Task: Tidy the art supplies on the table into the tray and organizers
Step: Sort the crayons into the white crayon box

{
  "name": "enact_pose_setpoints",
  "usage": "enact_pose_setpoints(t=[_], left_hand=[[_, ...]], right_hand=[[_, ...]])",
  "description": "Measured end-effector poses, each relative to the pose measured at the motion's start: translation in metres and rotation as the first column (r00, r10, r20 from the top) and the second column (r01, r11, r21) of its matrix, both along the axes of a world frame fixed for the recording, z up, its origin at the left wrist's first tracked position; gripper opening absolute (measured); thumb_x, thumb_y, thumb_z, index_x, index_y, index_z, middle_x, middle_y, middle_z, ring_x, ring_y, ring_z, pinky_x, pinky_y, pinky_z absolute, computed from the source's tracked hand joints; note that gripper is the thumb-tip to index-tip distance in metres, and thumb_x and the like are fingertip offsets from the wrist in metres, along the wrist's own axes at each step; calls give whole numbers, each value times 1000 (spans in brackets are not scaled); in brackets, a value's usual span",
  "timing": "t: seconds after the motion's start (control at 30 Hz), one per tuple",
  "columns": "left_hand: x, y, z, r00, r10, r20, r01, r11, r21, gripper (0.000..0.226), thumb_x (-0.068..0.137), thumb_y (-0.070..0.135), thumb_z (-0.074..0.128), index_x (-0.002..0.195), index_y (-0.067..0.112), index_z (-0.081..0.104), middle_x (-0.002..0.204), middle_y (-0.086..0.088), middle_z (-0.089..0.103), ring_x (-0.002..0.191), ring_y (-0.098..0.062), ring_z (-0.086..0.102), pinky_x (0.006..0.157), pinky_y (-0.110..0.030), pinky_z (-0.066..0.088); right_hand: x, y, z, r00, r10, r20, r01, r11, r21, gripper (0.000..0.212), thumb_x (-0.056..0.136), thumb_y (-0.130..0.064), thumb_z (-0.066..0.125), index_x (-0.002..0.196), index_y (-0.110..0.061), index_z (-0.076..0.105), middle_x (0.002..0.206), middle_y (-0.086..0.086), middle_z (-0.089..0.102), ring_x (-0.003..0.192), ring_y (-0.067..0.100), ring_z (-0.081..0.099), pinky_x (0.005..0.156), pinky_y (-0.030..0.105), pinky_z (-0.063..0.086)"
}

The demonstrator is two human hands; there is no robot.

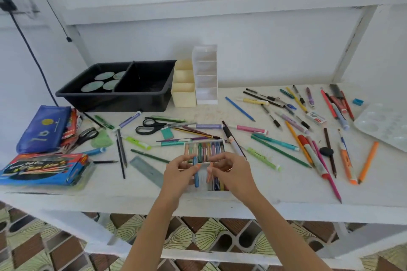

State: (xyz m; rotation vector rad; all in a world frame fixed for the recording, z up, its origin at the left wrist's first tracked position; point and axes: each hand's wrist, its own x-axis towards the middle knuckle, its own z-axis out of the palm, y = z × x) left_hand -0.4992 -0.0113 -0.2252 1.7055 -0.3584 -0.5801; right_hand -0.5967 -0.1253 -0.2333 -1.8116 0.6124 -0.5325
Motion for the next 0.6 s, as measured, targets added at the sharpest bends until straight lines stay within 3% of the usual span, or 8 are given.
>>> enact_pose_setpoints(t=[0.13,0.27,0.33,0.5,0.6], left_hand=[[-3,9,-7,1000,-10,23,11,1000,-16,28,87,3,63,112,15,62,79,-10,47,67,-10,51,51,-7,44],[-3,13,-12,999,-24,46,25,999,-19,32,87,5,64,117,12,61,80,-7,54,69,-8,55,55,-9,47],[-3,14,-14,999,-21,29,22,999,-36,33,87,4,63,119,10,60,80,-6,55,69,-7,58,58,-13,51],[-1,13,-19,998,-10,69,13,999,-31,35,86,8,65,121,9,60,83,-6,57,74,-12,59,63,-17,54],[0,13,-22,996,-12,89,15,1000,-25,36,86,10,66,121,10,60,86,-7,58,77,-13,59,66,-21,56]], right_hand=[[4,9,-8,1000,22,-9,-23,996,-90,17,77,-8,75,93,-13,69,64,-10,64,61,-4,59,60,9,44],[10,12,-24,997,-10,-76,-17,939,-344,21,75,-23,77,95,-25,71,75,-12,61,80,10,53,73,28,46],[12,14,-31,996,-58,-61,26,899,-438,24,75,-25,77,97,-23,70,84,-7,55,85,14,49,77,31,43],[9,23,-41,991,-122,53,129,793,-595,11,74,-21,79,82,-17,73,81,-4,57,80,16,49,67,34,46],[1,32,-45,986,-165,28,137,697,-704,8,78,-24,75,82,-18,72,86,-2,61,83,18,50,66,32,44]])
